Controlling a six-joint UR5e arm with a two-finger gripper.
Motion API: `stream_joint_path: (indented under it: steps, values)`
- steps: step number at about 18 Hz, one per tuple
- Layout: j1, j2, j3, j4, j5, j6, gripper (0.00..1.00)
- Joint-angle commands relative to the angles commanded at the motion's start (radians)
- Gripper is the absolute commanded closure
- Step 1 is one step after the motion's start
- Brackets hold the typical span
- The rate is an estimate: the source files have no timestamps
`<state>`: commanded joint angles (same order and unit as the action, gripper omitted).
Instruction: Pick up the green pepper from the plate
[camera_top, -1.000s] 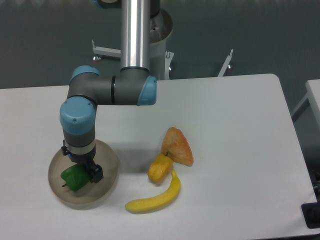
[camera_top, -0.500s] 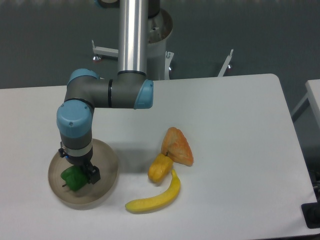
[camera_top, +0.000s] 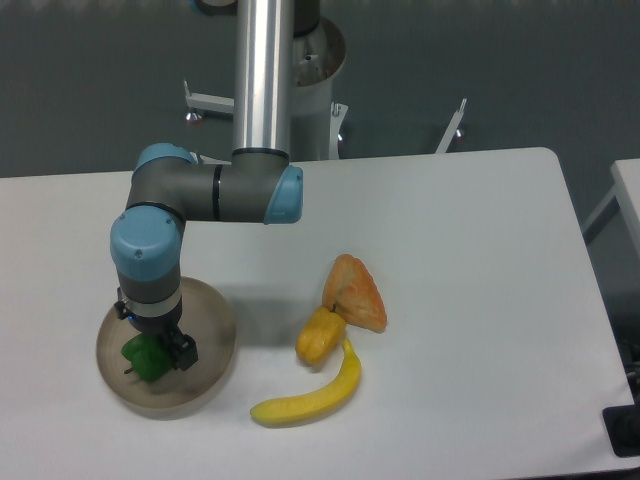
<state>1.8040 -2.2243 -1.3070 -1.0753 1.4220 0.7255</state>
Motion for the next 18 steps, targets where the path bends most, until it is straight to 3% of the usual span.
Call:
stream_joint_path:
  steps: [1,2,4,14,18]
  values:
    - [0.0,-0.002,0.0,0.0,-0.002,0.003,0.35]
    - [0.0,-0.002,-0.002,0.002,-0.002,0.006,0.44]
    - [0.0,0.002,-0.002,0.0,-0.003,0.009,0.52]
    - [0.014,0.044,0.015,-0.005,-0.002,0.04,0.53]
    - [0.09,0.092,0.017,-0.015,-0.002,0.1,0.53]
